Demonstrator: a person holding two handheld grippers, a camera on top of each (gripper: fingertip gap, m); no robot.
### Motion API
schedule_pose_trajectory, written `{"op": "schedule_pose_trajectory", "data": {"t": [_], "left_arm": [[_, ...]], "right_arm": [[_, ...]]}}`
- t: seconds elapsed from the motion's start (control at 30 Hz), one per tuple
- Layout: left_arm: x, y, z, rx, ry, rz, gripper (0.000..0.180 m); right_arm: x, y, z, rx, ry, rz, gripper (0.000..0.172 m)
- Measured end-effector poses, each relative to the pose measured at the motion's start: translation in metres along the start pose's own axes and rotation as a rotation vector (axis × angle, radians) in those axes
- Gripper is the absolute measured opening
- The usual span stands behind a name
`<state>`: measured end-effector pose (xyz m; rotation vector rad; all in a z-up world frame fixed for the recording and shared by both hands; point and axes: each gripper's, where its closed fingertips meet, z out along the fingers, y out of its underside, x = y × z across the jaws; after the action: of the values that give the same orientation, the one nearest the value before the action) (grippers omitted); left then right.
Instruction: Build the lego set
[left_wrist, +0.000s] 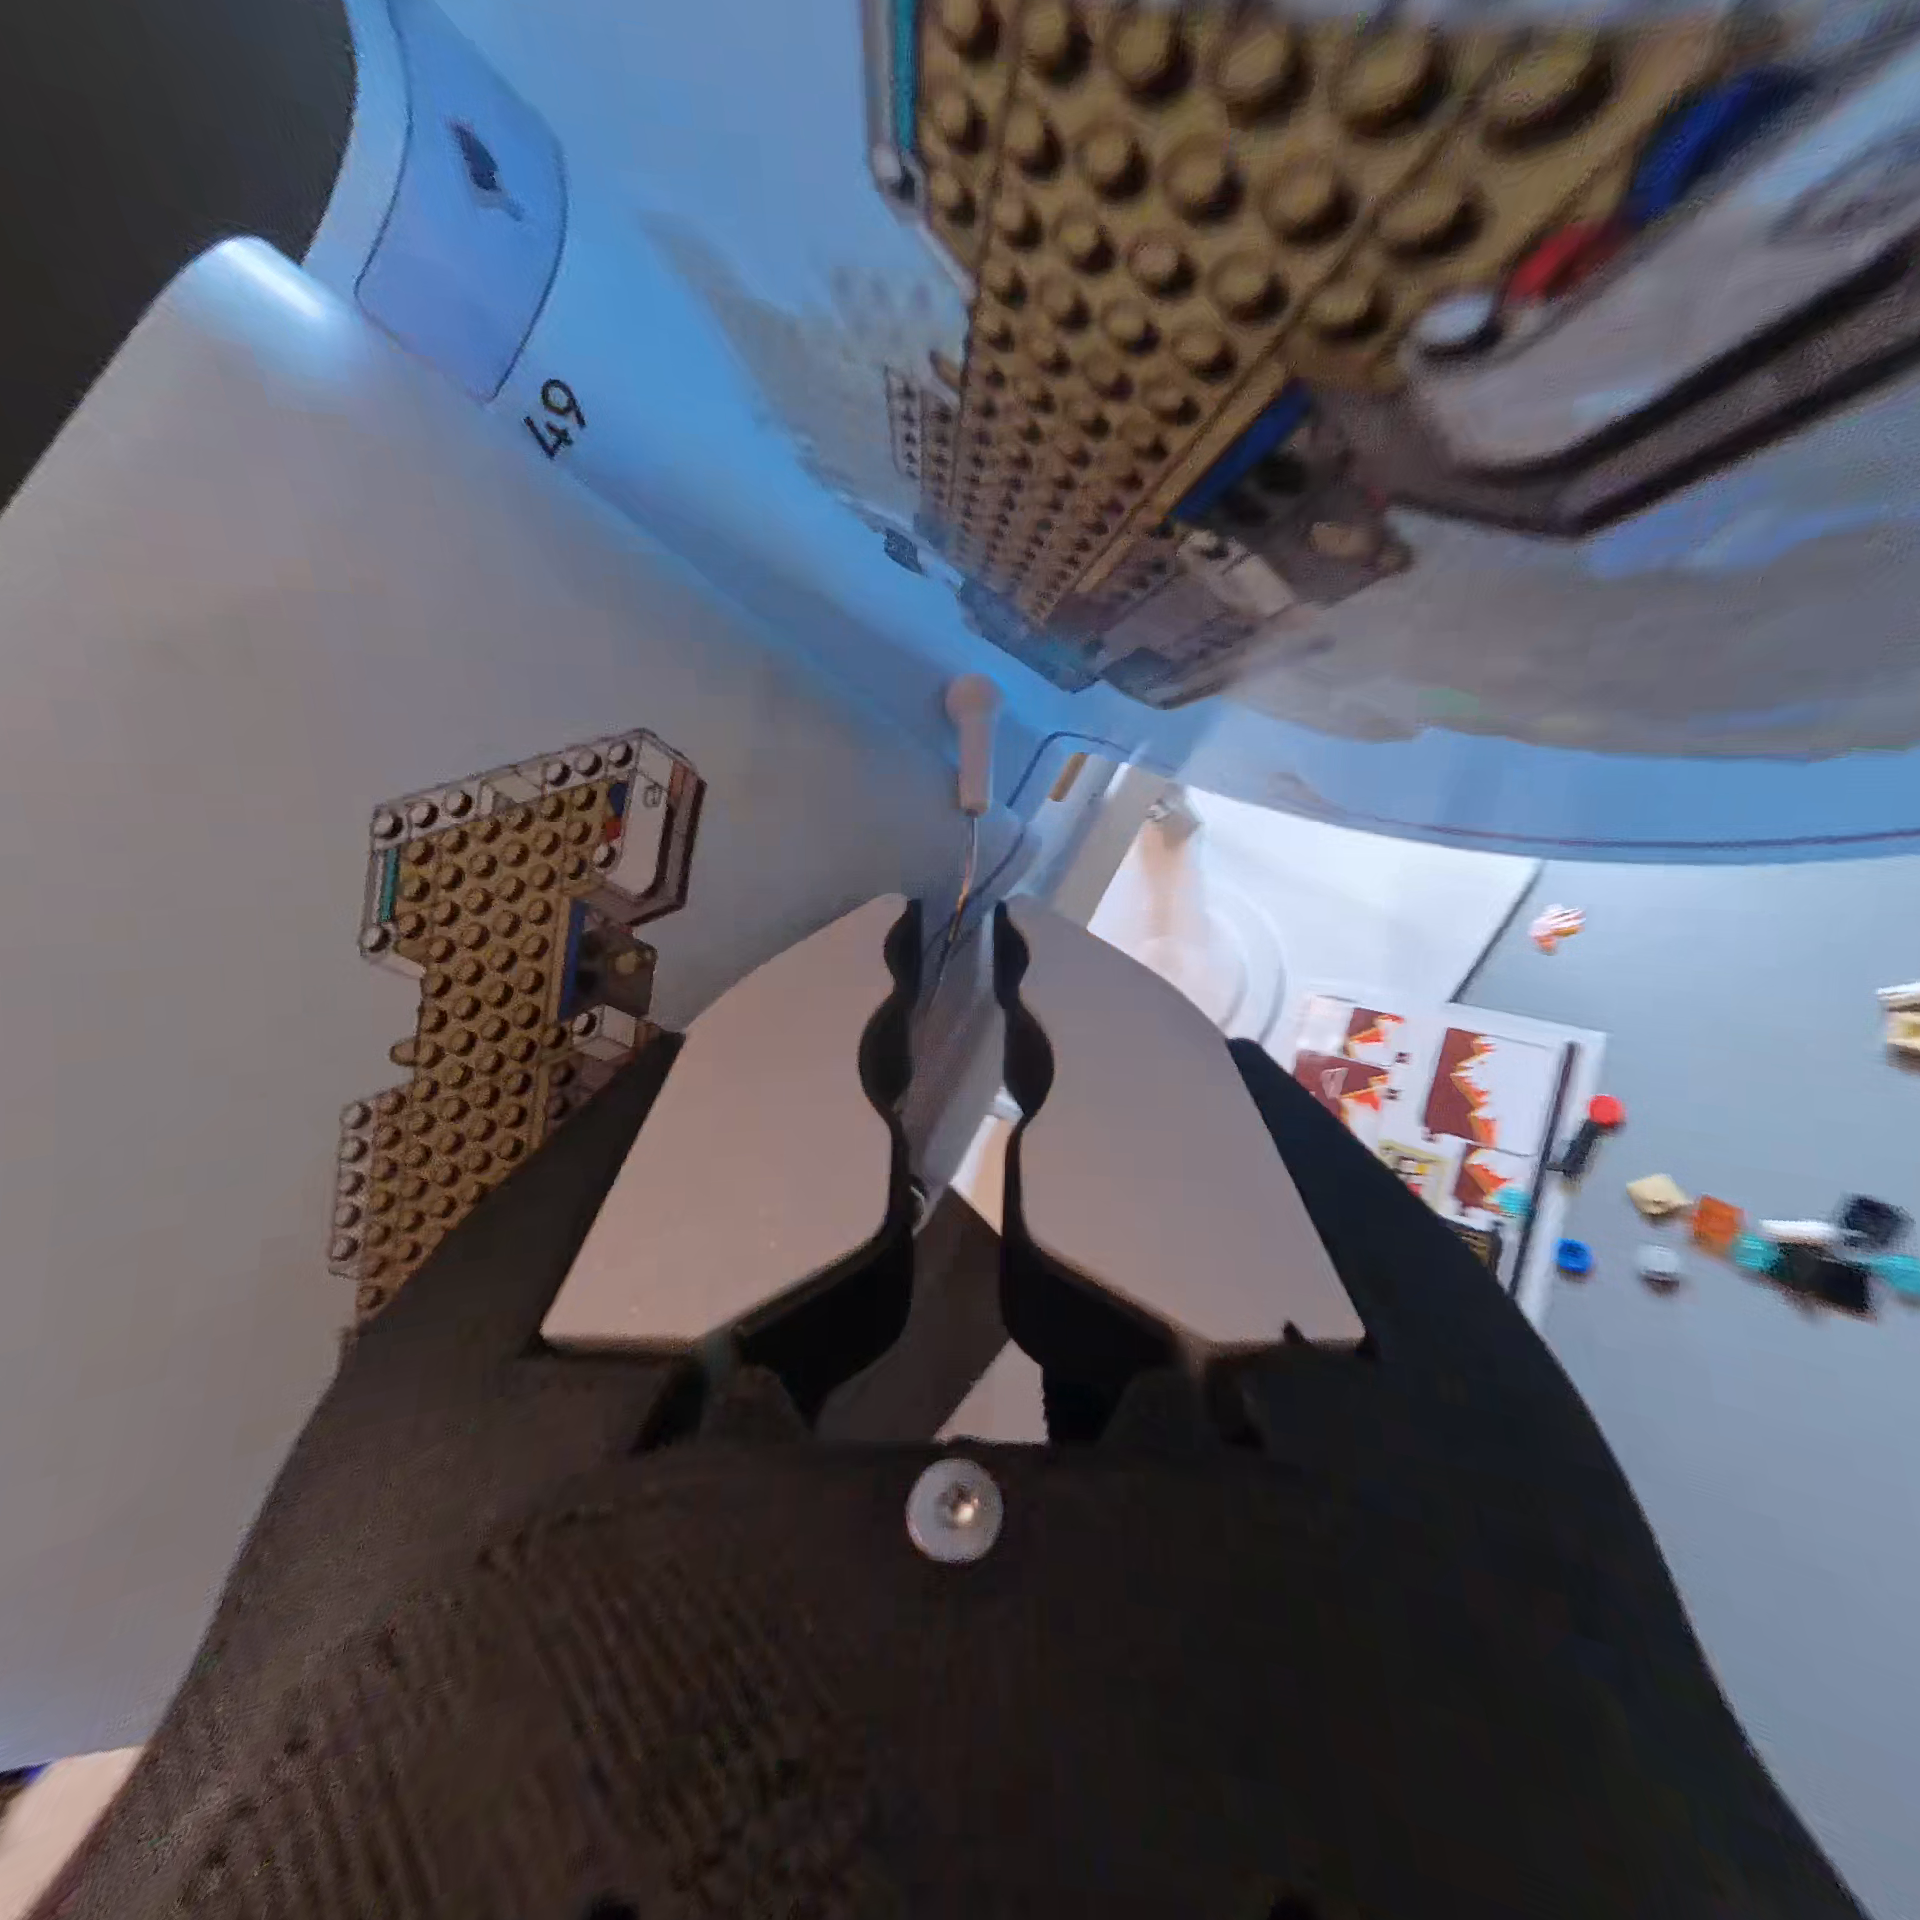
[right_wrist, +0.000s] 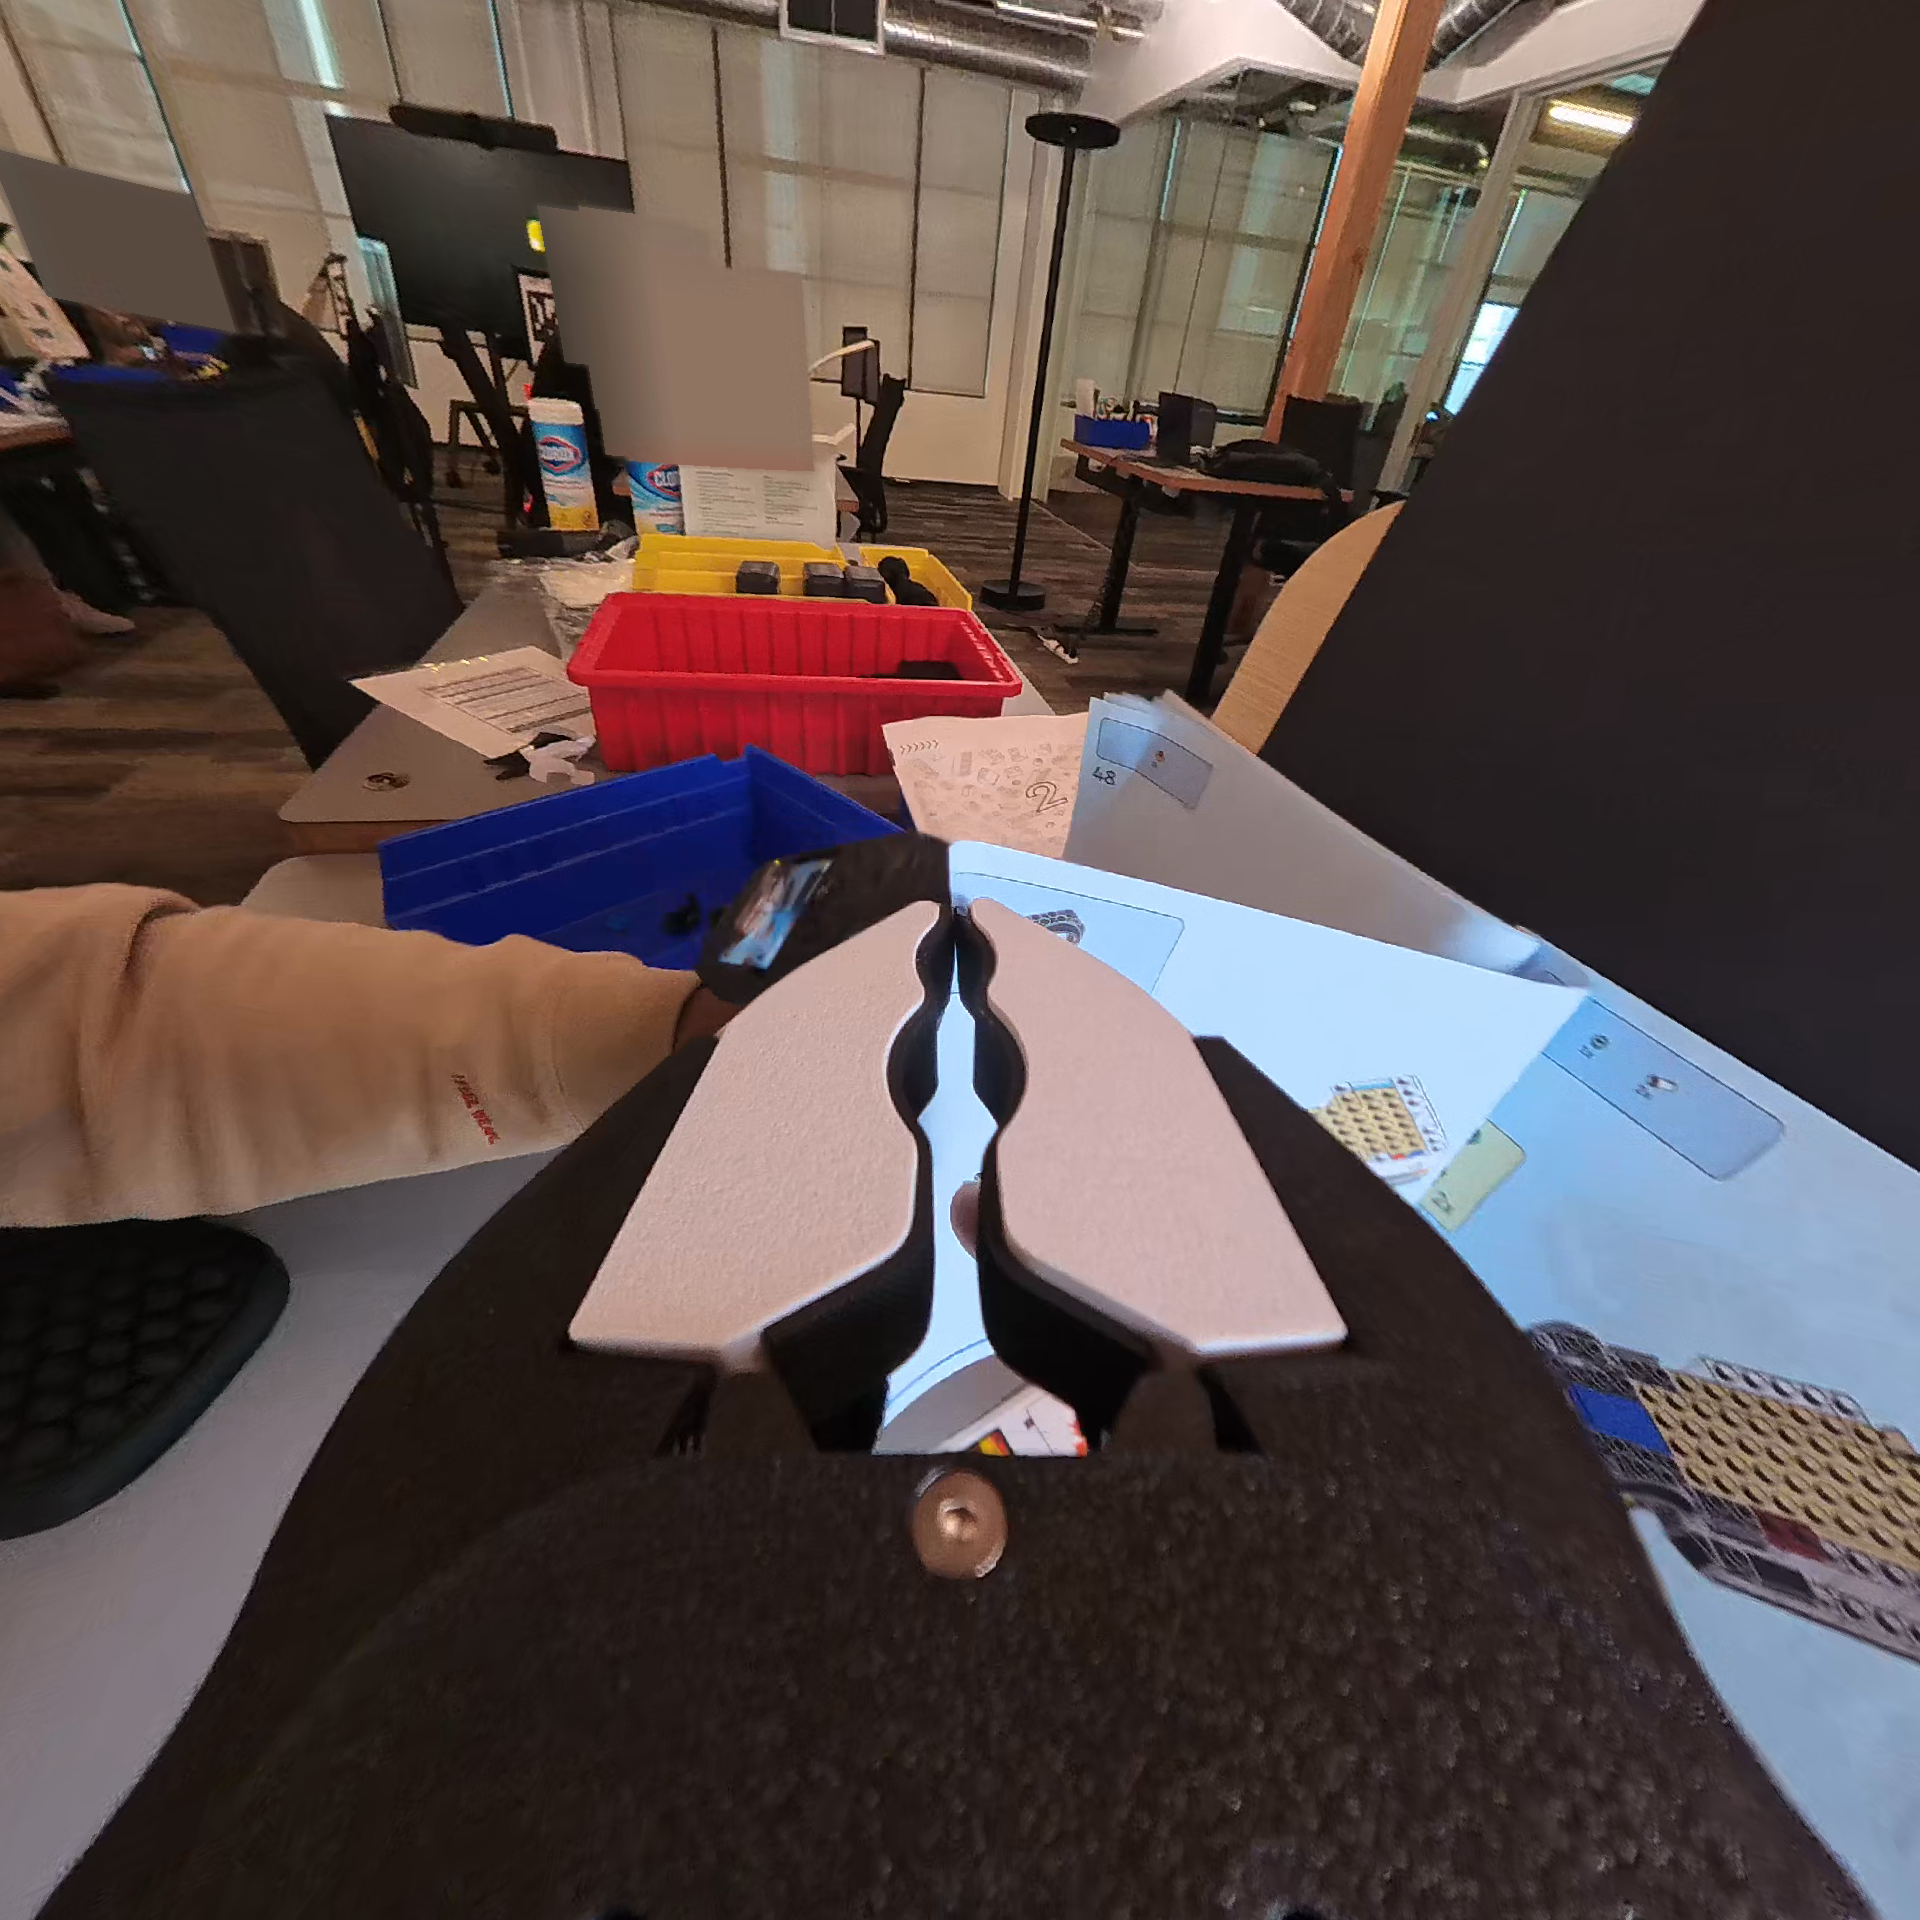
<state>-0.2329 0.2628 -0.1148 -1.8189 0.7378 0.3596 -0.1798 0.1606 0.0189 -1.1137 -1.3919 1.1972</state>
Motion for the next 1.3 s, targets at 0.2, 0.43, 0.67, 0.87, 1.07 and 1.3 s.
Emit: {"op": "schedule_pose_trajectory", "data": {"t": [0.2, 0.43, 0.67, 0.87, 1.07, 1.3], "left_arm": [[-0.021, -0.005, -0.011, 0.129, -0.196, 0.018, 0.000], [-0.053, 0.042, -0.048, 0.507, 0.019, -1.126, 0.003], [-0.040, 0.062, -0.051, 0.715, 0.202, -1.400, 0.002], [-0.035, 0.067, -0.050, 0.834, 0.313, -1.531, 0.002], [-0.035, 0.067, -0.051, 0.831, 0.328, -1.546, 0.002], [-0.036, 0.067, -0.049, 0.831, 0.320, -1.545, 0.002]], "right_arm": [[0.004, -0.009, -0.024, 0.060, 0.017, 0.025, 0.000], [-0.015, -0.024, 0.018, 0.073, -0.046, 0.004, 0.000], [-0.002, -0.005, 0.133, -0.080, 0.027, -0.002, 0.000], [0.044, 0.035, 0.212, -0.192, 0.220, -0.054, 0.008], [0.005, 0.002, 0.189, -0.051, 0.104, -0.082, 0.022], [0.067, 0.020, 0.027, -0.079, 0.421, -0.251, 0.020]]}}
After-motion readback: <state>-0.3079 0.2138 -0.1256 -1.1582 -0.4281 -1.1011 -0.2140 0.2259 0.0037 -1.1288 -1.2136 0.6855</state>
